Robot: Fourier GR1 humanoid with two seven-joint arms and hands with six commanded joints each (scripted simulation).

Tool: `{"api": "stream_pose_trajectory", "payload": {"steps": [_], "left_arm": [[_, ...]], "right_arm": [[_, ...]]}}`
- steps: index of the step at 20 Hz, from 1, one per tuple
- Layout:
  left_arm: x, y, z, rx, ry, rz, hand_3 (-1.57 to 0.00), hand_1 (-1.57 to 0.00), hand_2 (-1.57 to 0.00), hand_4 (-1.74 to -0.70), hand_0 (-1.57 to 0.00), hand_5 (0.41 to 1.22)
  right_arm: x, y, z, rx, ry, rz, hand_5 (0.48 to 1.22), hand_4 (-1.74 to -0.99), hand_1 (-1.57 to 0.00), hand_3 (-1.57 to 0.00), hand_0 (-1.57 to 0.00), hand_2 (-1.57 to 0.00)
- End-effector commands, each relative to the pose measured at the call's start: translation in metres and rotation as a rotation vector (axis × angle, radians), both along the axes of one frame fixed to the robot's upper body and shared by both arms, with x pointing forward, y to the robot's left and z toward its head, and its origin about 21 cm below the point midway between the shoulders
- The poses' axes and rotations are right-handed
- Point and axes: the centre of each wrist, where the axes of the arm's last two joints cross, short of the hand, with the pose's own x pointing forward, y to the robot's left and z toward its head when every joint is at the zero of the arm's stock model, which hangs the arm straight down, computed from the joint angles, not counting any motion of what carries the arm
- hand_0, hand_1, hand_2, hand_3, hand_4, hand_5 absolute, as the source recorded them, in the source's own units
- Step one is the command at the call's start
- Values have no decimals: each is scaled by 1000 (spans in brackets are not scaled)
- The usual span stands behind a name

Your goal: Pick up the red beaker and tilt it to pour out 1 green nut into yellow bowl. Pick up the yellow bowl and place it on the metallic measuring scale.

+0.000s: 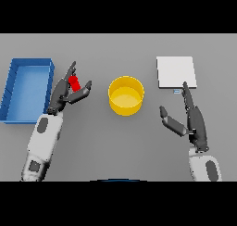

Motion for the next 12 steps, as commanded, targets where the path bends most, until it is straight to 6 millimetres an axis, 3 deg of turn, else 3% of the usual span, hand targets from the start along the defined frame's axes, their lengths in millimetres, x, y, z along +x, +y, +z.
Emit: {"api": "stream_pose_trajectory", "payload": {"steps": [1, 3, 5, 7, 10, 12], "left_arm": [[1, -1, -3, 2, -3, 3, 1, 1, 1, -1335, 1, 698], [5, -5, -1, -39, -28, 17, -31, -26, -67, -1378, 1, 724], [8, -10, -1, -76, -17, 47, -292, -328, -364, -1449, -285, 783], [10, -12, 0, -51, -8, 72, -724, -699, -733, -1500, -662, 941], [14, -17, 1, -24, -20, 32, -974, -1125, -1142, -1603, -1106, 1078], [14, -14, 0, -4, -32, 16, -1189, -1285, -1296, -1544, -1273, 1129]], "right_arm": [[-1, 1, 0, 2, -3, 5, 640, -1263, 1, 1, 1, 1], [-2, 0, -2, -11, -3, 3, 642, -1259, 1, 1, 1, 1], [-1, -3, 1, -10, -11, -5, 644, -1258, 1, 1, 1, 1], [-2, -3, 1, -14, -6, -4, 644, -1255, 1, 1, 1, 1], [-3, 0, -2, -7, -2, 2, 644, -1252, 1, 1, 1, 1], [-3, -1, -3, 3, 6, -2, 644, -1254, 1, 1, 1, 1]]}}
